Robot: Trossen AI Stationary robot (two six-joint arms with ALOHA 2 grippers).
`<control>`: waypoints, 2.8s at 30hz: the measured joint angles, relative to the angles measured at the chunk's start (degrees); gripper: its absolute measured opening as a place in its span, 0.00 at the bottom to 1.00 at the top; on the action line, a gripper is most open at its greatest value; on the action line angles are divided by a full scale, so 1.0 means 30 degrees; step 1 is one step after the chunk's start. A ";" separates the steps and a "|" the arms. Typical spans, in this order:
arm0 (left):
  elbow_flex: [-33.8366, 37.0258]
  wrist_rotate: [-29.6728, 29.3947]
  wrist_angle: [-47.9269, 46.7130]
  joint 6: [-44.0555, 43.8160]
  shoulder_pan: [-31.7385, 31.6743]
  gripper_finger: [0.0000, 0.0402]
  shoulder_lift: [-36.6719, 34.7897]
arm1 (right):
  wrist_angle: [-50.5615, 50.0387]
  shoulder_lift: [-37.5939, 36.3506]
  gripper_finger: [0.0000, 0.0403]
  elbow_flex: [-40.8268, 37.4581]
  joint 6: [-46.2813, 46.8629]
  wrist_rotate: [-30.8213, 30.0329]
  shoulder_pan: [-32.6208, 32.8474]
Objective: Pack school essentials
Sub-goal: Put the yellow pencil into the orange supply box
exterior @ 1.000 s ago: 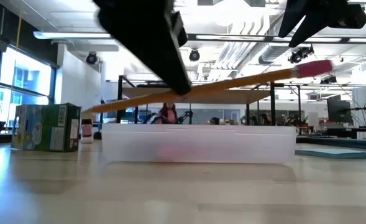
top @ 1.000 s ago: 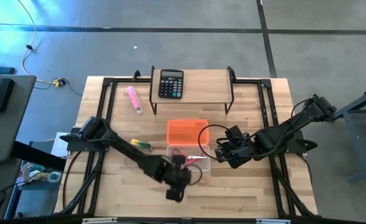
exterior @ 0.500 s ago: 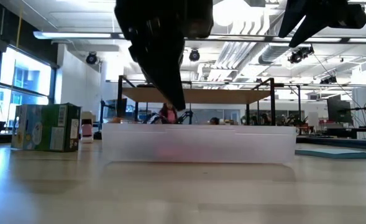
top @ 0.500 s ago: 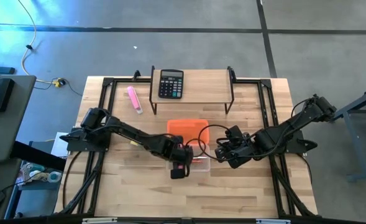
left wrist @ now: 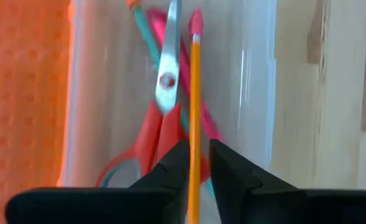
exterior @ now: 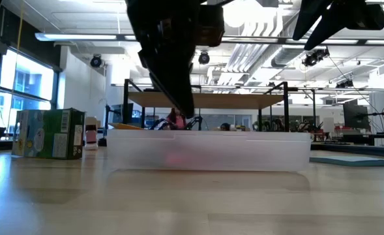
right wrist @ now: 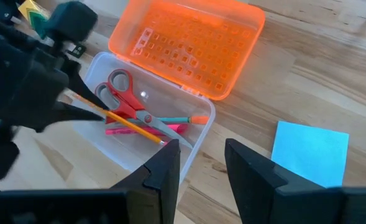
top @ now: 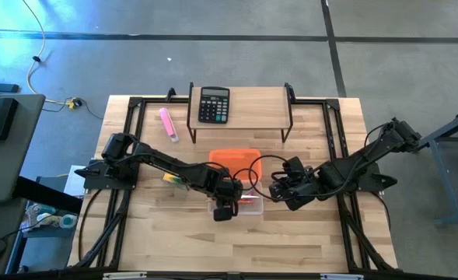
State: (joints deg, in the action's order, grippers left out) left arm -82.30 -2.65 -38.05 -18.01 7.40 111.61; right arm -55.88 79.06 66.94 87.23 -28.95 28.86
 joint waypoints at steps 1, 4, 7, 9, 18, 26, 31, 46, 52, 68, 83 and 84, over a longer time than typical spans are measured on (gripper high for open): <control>0.0000 0.0031 -0.0341 0.0011 -0.0008 0.15 -0.0182 | -0.0022 -0.0006 0.29 0.0000 0.0090 0.0000 0.0000; -0.0044 0.0093 -0.1431 0.0048 -0.0001 0.20 -0.0774 | -0.0295 -0.0006 0.29 0.0000 0.0440 0.0000 0.0000; -0.0036 0.0284 -0.2154 0.0055 -0.0001 0.23 -0.1335 | -0.0363 -0.0006 0.29 0.0000 0.0472 -0.0007 0.0000; -0.0036 0.0643 -0.2945 0.0299 -0.0001 0.24 -0.1848 | -0.0364 -0.0006 0.29 0.0000 0.0472 -0.0022 0.0000; -0.0022 0.1433 -0.3186 0.2980 0.0446 0.26 -0.1316 | -0.0385 -0.0005 0.29 0.0000 0.0671 -0.0016 0.0000; -0.0007 0.1173 -0.3161 0.3578 0.0407 0.39 -0.0353 | -0.0480 0.0001 0.29 0.0000 0.0923 -0.0178 0.0000; -0.0027 0.1231 -0.3109 0.3133 0.0263 0.44 -0.0103 | -0.0480 0.0001 0.29 0.0000 0.0923 -0.0179 0.0000; -0.0044 0.0605 -0.3022 0.3064 0.0179 0.36 0.1050 | -0.0395 0.0001 0.29 0.0000 0.0982 -0.0175 0.0000; -0.0015 0.0515 -0.3170 0.3064 0.0160 0.26 0.1056 | -0.0356 0.0001 0.29 0.0000 0.0985 -0.0172 0.0000; -0.0015 0.0890 -0.3014 0.2989 0.0160 0.05 0.1049 | -0.0429 0.0001 0.29 0.0000 0.0986 -0.0170 0.0000; -0.0713 0.1674 -0.2191 0.1904 0.0036 0.06 0.1034 | -0.0582 0.0001 0.29 0.0000 0.0982 -0.0270 0.0000; -0.0760 0.1674 -0.2063 0.1906 0.0036 0.06 0.1029 | -0.0582 0.0001 0.29 0.0000 0.0982 -0.0270 0.0000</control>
State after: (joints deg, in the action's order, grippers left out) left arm -84.58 2.37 -44.24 -12.29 7.51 114.70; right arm -57.63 79.07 66.94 90.17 -29.76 28.86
